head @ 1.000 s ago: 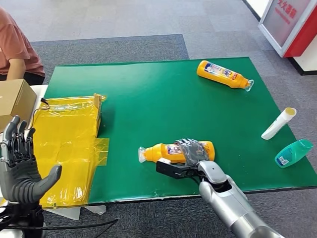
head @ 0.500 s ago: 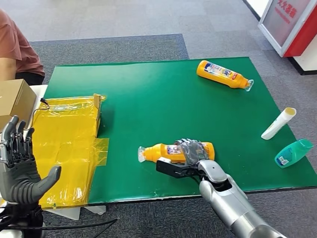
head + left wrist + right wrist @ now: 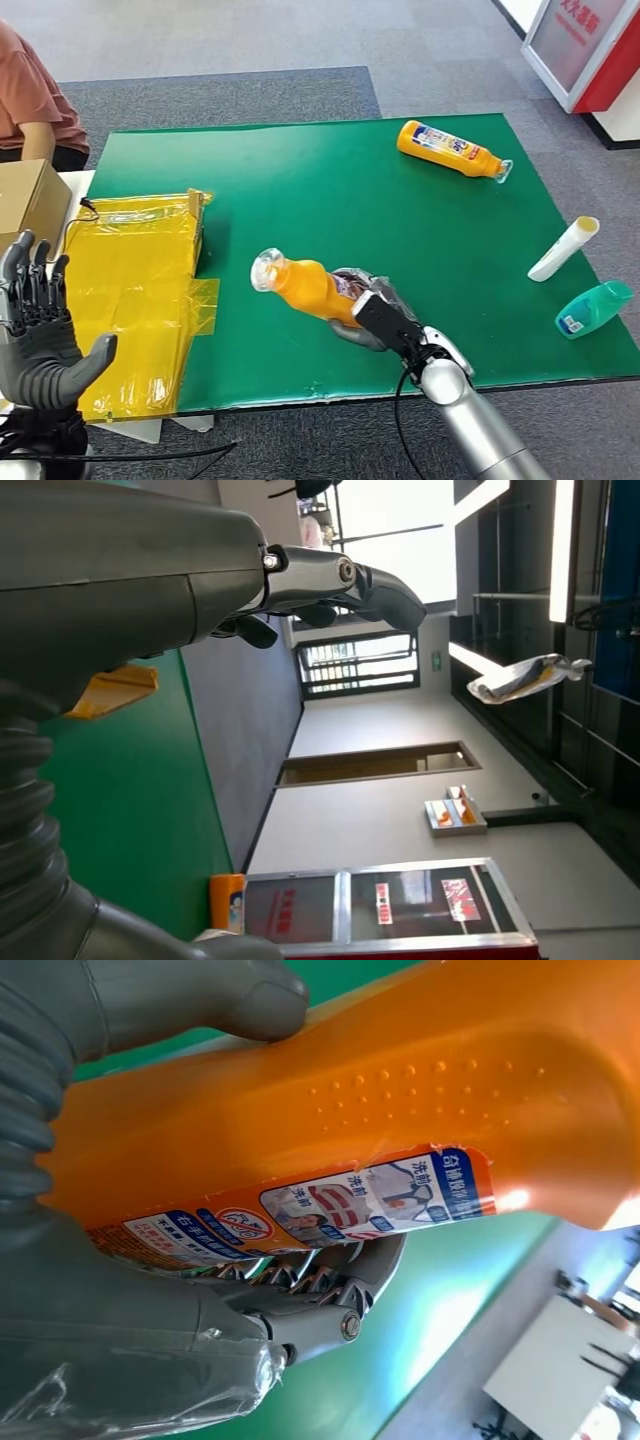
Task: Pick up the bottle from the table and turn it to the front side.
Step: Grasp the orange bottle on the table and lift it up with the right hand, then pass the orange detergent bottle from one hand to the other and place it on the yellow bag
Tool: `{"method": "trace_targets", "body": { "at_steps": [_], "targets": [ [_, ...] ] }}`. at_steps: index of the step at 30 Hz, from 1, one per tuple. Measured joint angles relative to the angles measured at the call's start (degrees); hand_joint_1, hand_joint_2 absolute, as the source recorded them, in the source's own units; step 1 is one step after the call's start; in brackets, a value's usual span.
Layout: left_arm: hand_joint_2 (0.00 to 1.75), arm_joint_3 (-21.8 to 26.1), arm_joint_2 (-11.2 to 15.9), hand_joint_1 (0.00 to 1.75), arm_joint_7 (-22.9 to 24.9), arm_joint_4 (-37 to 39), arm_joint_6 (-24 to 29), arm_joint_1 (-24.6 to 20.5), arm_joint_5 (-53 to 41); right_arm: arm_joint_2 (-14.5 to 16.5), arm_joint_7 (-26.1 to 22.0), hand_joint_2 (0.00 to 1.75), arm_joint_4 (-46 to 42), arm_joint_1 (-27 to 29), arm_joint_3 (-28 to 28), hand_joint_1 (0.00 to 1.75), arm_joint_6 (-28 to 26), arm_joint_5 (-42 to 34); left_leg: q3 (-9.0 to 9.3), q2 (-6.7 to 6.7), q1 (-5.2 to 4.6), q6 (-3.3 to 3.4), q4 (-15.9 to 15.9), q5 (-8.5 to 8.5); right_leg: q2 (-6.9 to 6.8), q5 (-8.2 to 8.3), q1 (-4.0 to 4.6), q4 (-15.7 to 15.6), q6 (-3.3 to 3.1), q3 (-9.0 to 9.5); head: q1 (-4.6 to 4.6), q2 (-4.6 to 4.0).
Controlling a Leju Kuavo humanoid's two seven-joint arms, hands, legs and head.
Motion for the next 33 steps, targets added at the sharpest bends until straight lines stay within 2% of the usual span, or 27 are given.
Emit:
{"method": "trace_targets", "body": {
  "at_steps": [7,13,21,25,33],
  "targets": [
    [1.75,-0.8,0.5,0.00,0.2,1.4,1.0,-0.7,1.8,2.3,-3.7,1.75,-5.6,1.2,-5.3,1.75,4.0,-14.8,-0.07,0.00,-0.01,0.01,0.0,-0.01,0.00,-0.01,-0.02,0.0,0.01,-0.06,0.01,0.00],
    [1.75,-1.8,0.8,0.00,0.9,2.8,1.6,-0.8,2.1,4.7,-4.9,1.75,-10.9,2.3,-7.1,1.75,-0.5,-16.9,-0.11,0.00,-0.01,0.01,0.0,-0.01,0.00,-0.01,-0.01,0.0,0.01,-0.12,-0.01,0.00],
    [1.75,-3.4,0.9,0.00,2.1,5.0,1.2,-0.8,3.1,7.0,-6.4,1.75,-16.2,2.9,-8.6,1.75,-0.7,-23.8,-0.15,0.00,-0.01,0.01,0.0,-0.01,0.00,-0.01,-0.02,0.0,0.02,-0.15,0.01,0.00],
    [1.75,-5.2,0.9,0.00,2.7,6.6,0.9,-0.9,3.0,8.0,-6.6,1.75,-17.7,2.9,-8.7,1.75,-1.5,-24.0,-0.16,0.00,-0.01,0.01,0.0,-0.01,0.00,-0.01,-0.02,0.0,0.02,-0.15,0.00,0.00],
    [1.75,-7.6,1.0,0.00,4.1,9.6,1.7,-2.6,2.0,9.0,-7.6,1.75,-18.5,3.0,-8.2,1.75,-6.3,-18.4,-0.16,0.00,-0.01,0.00,0.0,0.00,0.00,-0.01,-0.02,0.0,0.01,-0.16,0.00,0.00]
  ]
}}
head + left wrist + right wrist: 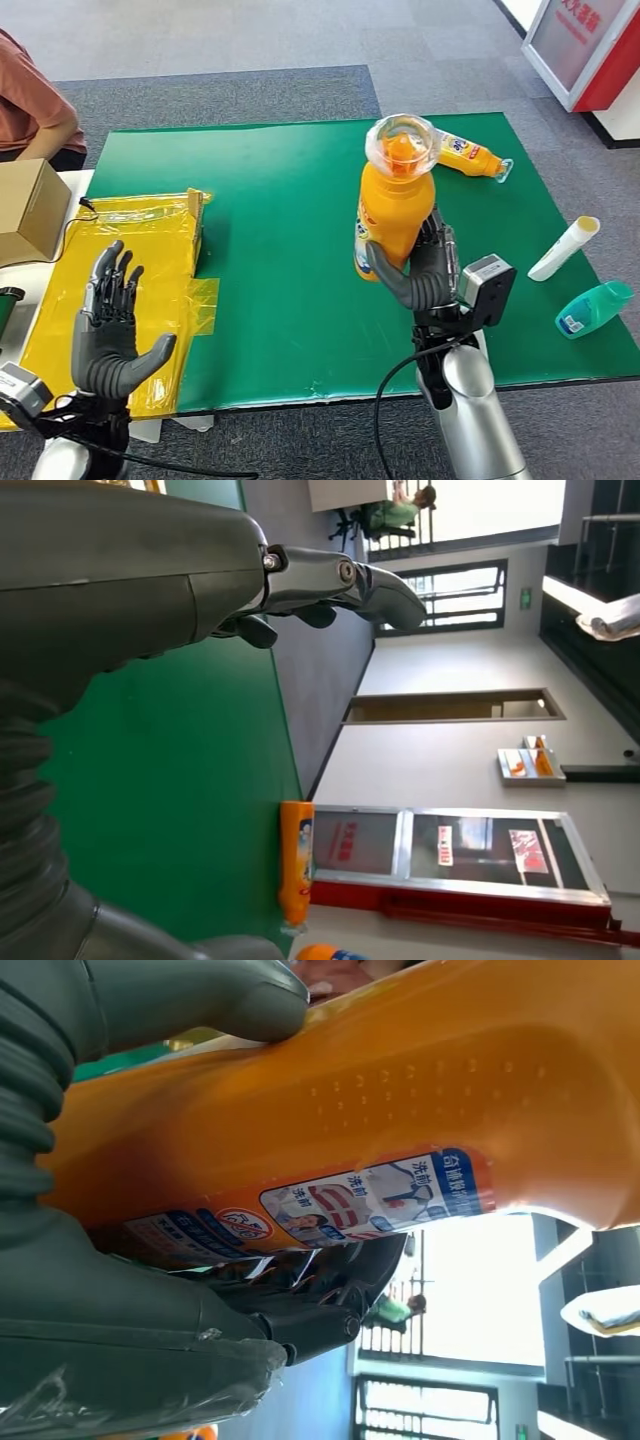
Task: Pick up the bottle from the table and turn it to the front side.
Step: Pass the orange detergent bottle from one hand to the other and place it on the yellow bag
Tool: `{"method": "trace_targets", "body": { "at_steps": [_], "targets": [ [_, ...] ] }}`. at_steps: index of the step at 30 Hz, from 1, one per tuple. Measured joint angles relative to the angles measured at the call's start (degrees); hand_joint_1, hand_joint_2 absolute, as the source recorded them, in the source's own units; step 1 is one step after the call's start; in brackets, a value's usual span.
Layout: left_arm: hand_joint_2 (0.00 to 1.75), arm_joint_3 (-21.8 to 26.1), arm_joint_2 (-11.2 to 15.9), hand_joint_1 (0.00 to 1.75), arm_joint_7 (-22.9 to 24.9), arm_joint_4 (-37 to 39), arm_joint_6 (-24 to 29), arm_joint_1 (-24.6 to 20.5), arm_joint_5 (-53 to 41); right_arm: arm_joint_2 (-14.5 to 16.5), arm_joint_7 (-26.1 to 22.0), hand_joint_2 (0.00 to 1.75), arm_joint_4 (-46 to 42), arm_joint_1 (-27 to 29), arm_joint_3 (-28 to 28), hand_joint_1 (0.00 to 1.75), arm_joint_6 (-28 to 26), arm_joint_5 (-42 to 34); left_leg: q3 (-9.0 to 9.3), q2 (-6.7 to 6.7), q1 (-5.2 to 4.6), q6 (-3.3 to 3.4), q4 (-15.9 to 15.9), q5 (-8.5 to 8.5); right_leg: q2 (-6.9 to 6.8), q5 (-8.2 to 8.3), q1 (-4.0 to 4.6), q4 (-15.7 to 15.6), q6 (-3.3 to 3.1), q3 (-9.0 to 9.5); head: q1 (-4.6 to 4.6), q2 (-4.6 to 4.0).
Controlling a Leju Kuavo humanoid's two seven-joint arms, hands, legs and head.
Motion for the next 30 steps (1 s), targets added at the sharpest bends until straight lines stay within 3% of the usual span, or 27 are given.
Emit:
{"method": "trace_targets", "body": {
  "at_steps": [10,22,30],
  "targets": [
    [1.75,-2.9,0.7,0.00,5.2,8.7,-5.6,-9.3,10.4,0.5,-0.4,1.75,1.3,-2.2,5.1,1.75,-5.3,6.4,-0.02,0.00,0.00,0.04,0.0,0.10,-0.01,0.06,0.00,0.0,-0.01,0.00,0.00,0.00],
    [1.75,-7.4,2.6,0.00,9.5,16.0,-8.0,-21.0,13.5,0.7,-0.8,1.75,4.4,-4.1,9.9,1.75,-8.0,8.2,-0.06,-0.01,0.00,0.06,0.0,0.15,-0.02,0.11,0.00,0.0,0.05,-0.01,-0.01,0.00],
    [1.75,-10.3,3.6,0.00,11.1,17.2,-9.4,-25.4,15.9,0.7,-1.1,1.75,5.7,-4.9,10.8,1.75,-8.5,8.5,-0.06,-0.01,0.00,0.06,0.0,0.15,-0.02,0.11,0.00,0.0,0.05,-0.02,-0.01,0.00]
  ]
}}
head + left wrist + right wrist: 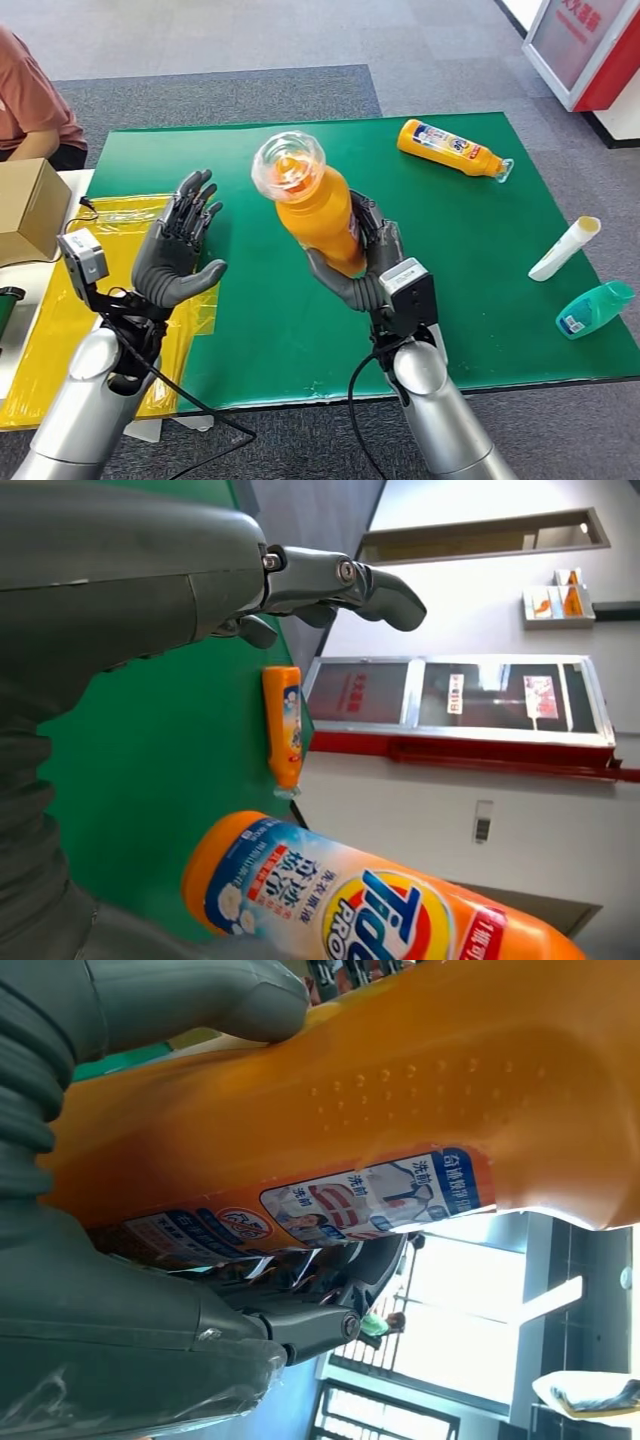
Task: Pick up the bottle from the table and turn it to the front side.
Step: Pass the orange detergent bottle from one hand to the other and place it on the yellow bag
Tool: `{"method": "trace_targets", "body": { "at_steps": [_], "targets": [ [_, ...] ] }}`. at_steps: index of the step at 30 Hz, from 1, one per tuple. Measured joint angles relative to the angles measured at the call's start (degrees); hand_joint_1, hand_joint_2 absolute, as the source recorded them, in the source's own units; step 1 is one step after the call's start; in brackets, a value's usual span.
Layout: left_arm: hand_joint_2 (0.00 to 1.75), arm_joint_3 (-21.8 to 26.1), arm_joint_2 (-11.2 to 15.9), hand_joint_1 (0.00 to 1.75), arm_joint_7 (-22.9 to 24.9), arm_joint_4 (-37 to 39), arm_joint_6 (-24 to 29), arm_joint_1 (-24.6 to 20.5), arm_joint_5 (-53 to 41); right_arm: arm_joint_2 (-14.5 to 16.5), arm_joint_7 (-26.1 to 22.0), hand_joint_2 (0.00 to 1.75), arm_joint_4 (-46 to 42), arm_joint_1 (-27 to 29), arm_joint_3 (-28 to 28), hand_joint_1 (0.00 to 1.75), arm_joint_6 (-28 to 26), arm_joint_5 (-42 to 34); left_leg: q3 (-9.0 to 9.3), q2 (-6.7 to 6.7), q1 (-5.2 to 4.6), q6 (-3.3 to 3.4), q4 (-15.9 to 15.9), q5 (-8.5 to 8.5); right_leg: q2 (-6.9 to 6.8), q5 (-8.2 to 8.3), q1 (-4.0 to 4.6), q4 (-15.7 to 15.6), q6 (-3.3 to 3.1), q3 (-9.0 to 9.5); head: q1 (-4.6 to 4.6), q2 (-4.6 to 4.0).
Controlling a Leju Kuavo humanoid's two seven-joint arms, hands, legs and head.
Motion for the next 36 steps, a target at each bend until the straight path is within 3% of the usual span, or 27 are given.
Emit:
{"method": "trace_targets", "body": {
  "at_steps": [15,25,36],
  "targets": [
    [1.75,-6.5,0.6,0.00,4.1,0.0,-4.6,-4.4,11.1,0.4,-0.4,1.75,5.0,-3.0,0.2,1.75,-2.3,2.0,0.00,0.00,0.00,0.00,0.0,0.02,0.00,0.02,0.00,0.0,0.02,0.00,0.02,0.00],
    [1.75,-10.9,0.4,0.00,5.2,0.0,-4.6,-7.3,12.3,0.8,-0.4,1.75,8.0,-4.4,0.5,1.75,-2.4,3.3,0.00,0.00,0.00,0.00,0.0,0.03,0.00,0.03,0.00,0.0,0.03,0.00,0.00,0.00],
    [1.75,-12.2,0.5,0.00,6.1,0.0,-3.2,-8.9,11.4,1.0,-0.3,1.75,8.7,-4.5,1.9,1.75,-2.1,4.1,0.00,0.00,0.00,0.00,0.0,0.03,0.01,0.03,0.00,0.0,0.02,-0.01,0.01,0.00]
  ]
}}
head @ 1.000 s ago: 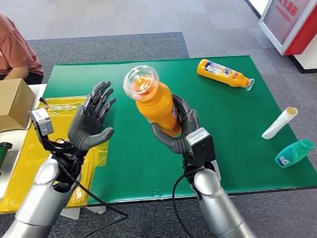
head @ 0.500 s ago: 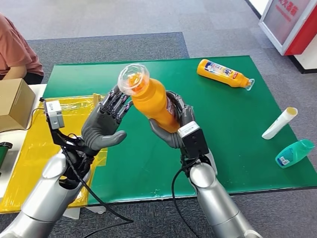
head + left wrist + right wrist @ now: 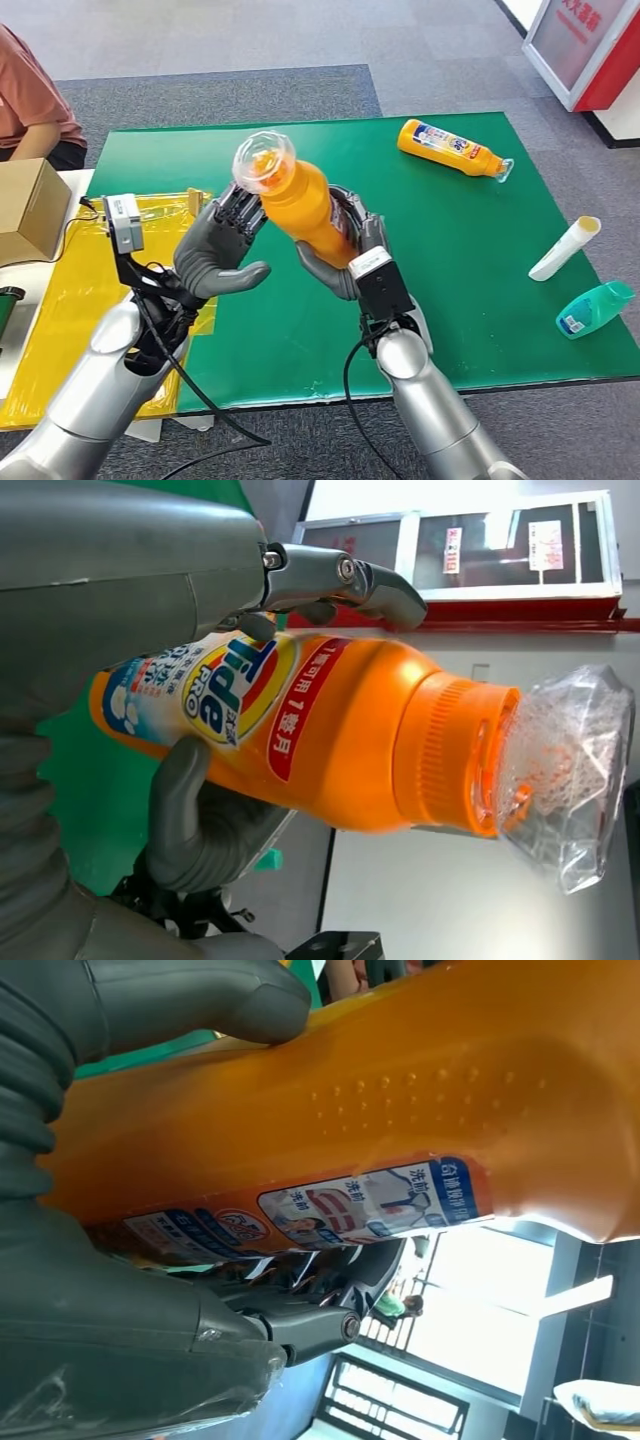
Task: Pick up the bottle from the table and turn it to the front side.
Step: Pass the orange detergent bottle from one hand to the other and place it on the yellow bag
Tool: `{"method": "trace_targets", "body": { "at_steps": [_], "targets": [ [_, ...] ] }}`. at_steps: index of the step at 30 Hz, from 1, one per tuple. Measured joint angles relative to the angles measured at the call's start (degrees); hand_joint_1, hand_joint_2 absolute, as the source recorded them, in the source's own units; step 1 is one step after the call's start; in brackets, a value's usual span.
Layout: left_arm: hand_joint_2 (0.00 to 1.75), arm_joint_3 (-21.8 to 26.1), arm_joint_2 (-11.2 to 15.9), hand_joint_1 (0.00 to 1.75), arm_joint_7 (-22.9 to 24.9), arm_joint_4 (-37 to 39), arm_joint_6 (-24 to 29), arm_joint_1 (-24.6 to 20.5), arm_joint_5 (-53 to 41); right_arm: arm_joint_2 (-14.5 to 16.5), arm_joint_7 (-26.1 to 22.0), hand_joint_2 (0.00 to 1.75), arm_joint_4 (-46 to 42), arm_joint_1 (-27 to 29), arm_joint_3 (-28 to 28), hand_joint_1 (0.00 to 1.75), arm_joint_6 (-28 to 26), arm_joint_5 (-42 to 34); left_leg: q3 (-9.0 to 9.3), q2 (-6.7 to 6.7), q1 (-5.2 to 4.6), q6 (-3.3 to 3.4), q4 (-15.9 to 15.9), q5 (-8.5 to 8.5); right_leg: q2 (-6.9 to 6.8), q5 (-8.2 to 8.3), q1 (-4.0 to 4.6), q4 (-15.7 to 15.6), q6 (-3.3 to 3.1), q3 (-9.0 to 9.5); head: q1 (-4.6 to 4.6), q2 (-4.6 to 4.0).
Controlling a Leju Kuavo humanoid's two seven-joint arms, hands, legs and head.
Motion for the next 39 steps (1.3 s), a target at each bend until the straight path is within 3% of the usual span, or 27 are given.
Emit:
{"method": "trace_targets", "body": {
  "at_steps": [24,25,28,29,39],
  "targets": [
    [1.75,-1.2,-0.4,0.00,0.3,0.7,3.7,-2.3,-2.7,0.1,0.2,1.75,-0.2,0.4,5.0,1.75,0.2,2.2,0.00,0.00,0.00,0.00,0.0,0.00,0.00,0.00,0.00,0.0,0.00,0.00,0.00,0.00],
    [1.75,-1.2,-0.4,0.13,0.3,0.8,3.8,-2.3,-2.7,0.1,0.2,1.75,-0.2,0.4,5.0,1.75,0.2,2.2,0.00,0.00,0.00,0.00,0.0,0.00,0.00,0.00,0.00,0.0,0.00,0.00,0.00,0.00],
    [1.75,-1.3,-0.4,1.44,0.3,0.9,3.8,-2.4,-2.6,0.1,0.3,1.75,-0.2,0.4,5.0,1.75,0.1,2.2,0.00,0.00,0.00,0.00,0.0,0.00,0.00,0.00,0.00,0.0,0.00,0.00,0.00,0.00],
    [1.75,-1.4,-0.4,1.75,0.3,1.0,3.8,-2.5,-2.7,0.1,0.4,1.75,-0.2,0.4,5.0,1.75,0.1,2.2,0.00,0.00,0.00,0.00,0.0,0.00,0.00,0.00,0.00,0.0,0.00,0.00,0.00,0.00],
    [1.75,-1.5,-0.3,1.75,0.3,1.3,3.8,-2.9,-2.6,0.1,0.8,1.75,-0.5,0.4,5.0,1.75,-0.5,1.8,0.00,0.00,0.00,0.00,0.0,0.00,0.00,0.00,0.00,0.0,0.00,0.00,0.00,0.00]
  ]
}}
